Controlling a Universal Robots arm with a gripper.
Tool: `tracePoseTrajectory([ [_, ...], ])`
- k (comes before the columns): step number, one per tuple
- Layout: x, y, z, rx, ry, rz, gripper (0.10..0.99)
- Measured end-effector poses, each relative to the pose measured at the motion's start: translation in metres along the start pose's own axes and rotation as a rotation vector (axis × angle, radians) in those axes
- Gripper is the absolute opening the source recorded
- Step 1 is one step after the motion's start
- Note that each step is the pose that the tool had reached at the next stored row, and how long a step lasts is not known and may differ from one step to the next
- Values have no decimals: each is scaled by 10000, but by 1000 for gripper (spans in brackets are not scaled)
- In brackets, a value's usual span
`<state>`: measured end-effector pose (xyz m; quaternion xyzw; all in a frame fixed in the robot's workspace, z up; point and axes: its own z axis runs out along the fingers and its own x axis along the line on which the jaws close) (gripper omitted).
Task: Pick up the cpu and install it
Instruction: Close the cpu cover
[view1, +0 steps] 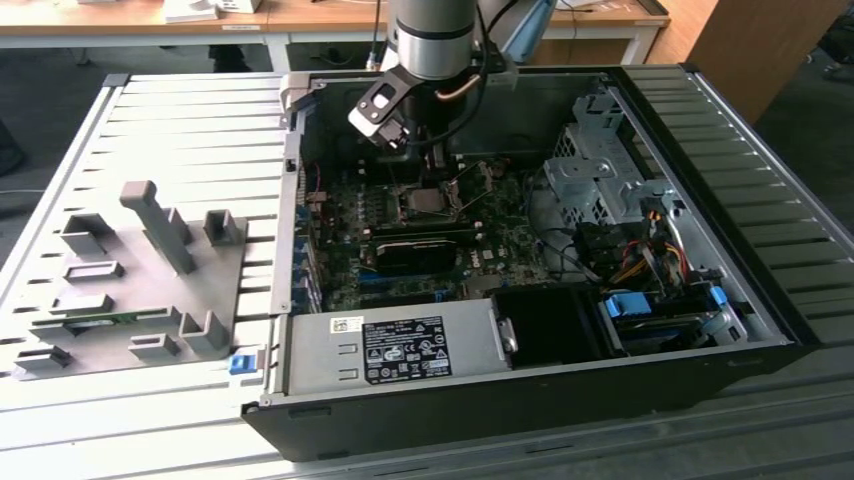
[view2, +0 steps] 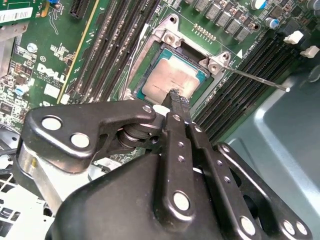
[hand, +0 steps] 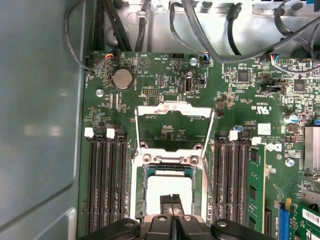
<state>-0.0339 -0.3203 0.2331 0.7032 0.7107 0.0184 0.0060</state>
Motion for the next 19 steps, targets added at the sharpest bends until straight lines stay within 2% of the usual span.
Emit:
tracePoseTrajectory([
  [19, 2, 3, -103, 36, 0, 1, 106],
])
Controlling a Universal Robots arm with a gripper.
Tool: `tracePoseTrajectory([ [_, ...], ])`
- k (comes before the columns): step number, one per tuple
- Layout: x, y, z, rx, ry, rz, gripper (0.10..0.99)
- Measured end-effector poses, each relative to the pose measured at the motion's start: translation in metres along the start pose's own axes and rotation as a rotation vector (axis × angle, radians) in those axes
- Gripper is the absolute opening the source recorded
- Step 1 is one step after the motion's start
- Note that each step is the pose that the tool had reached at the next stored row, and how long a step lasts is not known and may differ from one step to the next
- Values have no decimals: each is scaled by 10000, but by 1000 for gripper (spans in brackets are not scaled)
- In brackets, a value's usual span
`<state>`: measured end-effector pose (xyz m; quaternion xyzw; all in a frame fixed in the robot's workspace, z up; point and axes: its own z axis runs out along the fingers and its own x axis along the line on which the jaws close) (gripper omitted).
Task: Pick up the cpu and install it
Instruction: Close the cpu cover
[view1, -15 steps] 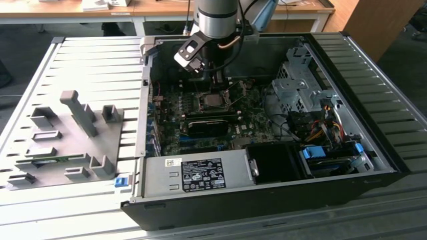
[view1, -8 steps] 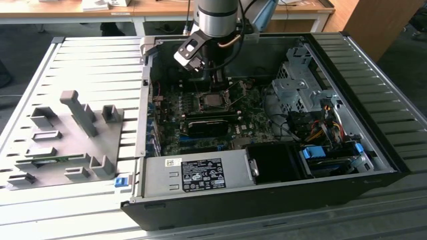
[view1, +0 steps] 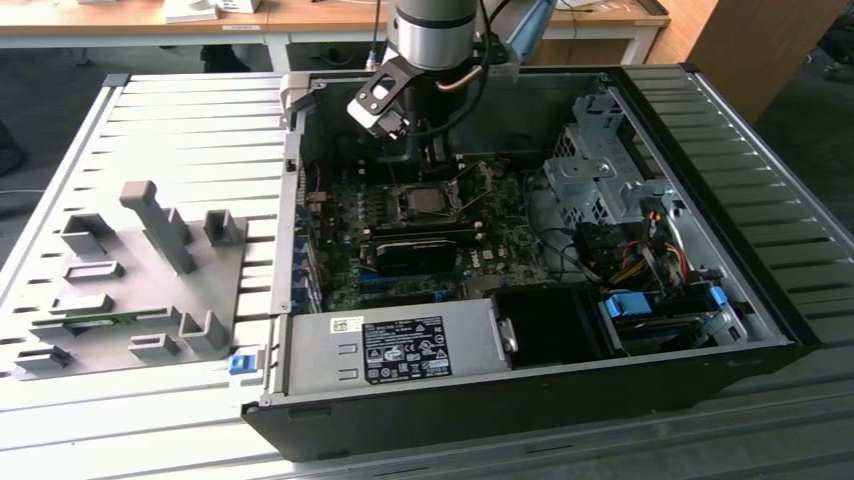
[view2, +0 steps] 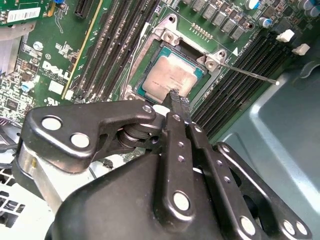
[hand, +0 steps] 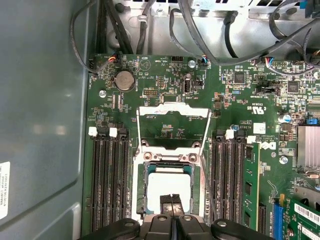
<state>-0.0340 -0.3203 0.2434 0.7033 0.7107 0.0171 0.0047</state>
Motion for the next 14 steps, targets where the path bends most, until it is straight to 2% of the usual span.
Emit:
tracePoseTrajectory([
  [14, 2, 3, -86, 21, 1, 0, 106],
])
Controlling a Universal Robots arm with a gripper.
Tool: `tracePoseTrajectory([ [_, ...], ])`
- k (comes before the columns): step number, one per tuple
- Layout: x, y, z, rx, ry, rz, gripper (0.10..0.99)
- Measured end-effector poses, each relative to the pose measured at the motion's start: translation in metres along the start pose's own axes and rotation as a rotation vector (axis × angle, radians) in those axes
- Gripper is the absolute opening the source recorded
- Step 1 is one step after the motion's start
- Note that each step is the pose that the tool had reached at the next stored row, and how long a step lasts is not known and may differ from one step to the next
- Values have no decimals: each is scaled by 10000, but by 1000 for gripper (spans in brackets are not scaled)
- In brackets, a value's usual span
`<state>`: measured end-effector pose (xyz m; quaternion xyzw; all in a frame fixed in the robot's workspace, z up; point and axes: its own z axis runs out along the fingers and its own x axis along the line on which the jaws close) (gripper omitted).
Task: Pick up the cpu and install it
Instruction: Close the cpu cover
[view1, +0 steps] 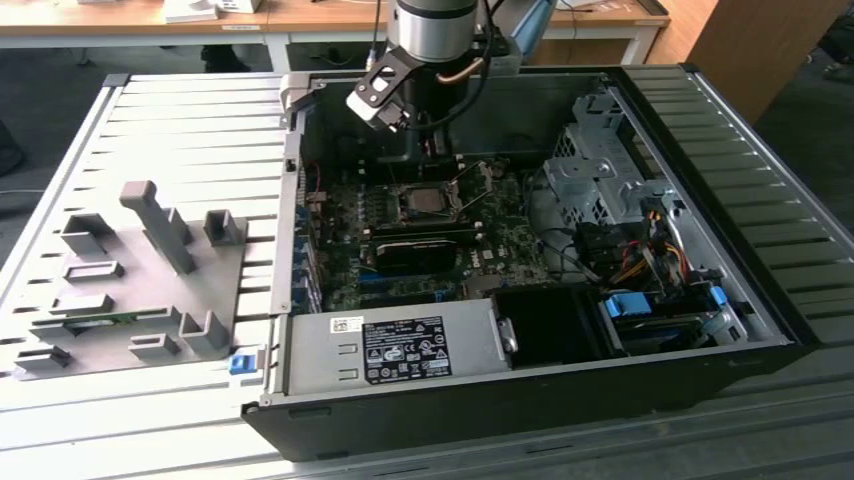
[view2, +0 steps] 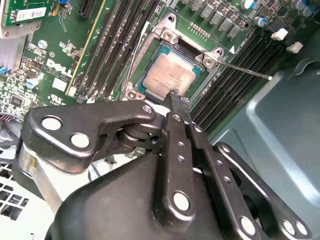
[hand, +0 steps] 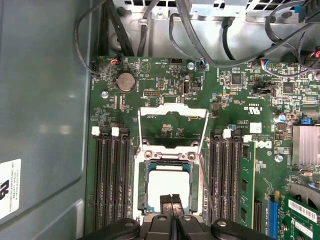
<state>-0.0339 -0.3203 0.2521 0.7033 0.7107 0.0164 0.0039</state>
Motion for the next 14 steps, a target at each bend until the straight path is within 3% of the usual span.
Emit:
tracePoseTrajectory([
  [14, 1, 2, -65, 8, 2, 0, 106],
])
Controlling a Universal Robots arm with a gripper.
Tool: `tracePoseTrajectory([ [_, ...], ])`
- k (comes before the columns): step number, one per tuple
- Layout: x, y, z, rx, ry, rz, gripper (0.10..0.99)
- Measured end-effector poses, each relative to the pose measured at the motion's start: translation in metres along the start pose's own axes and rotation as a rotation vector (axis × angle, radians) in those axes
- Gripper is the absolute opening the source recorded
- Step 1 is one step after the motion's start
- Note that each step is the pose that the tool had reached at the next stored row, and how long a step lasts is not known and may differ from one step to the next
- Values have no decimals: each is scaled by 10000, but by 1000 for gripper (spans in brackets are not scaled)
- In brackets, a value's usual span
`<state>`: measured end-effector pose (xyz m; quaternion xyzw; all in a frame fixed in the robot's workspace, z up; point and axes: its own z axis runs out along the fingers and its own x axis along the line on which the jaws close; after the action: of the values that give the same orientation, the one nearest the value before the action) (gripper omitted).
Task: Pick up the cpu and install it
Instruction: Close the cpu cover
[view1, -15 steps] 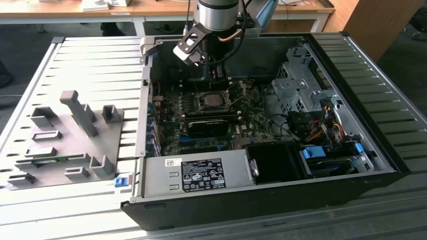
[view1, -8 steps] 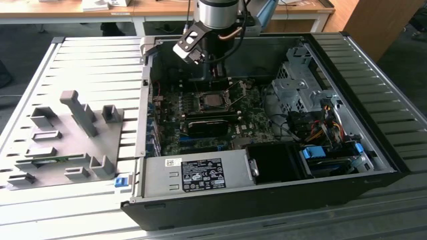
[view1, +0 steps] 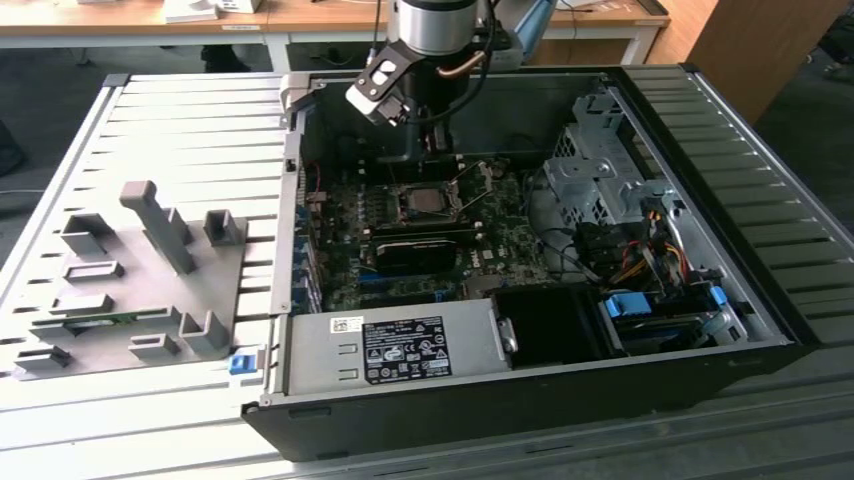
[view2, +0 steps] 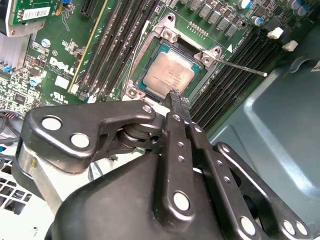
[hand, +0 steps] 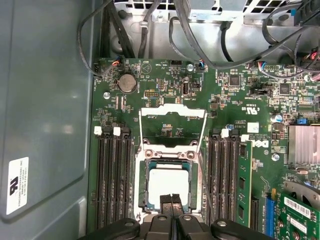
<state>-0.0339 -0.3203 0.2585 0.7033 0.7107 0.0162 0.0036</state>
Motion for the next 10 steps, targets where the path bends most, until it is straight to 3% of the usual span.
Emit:
tracePoseTrajectory([
  [10, 0, 1, -24, 1, -2, 0, 106],
])
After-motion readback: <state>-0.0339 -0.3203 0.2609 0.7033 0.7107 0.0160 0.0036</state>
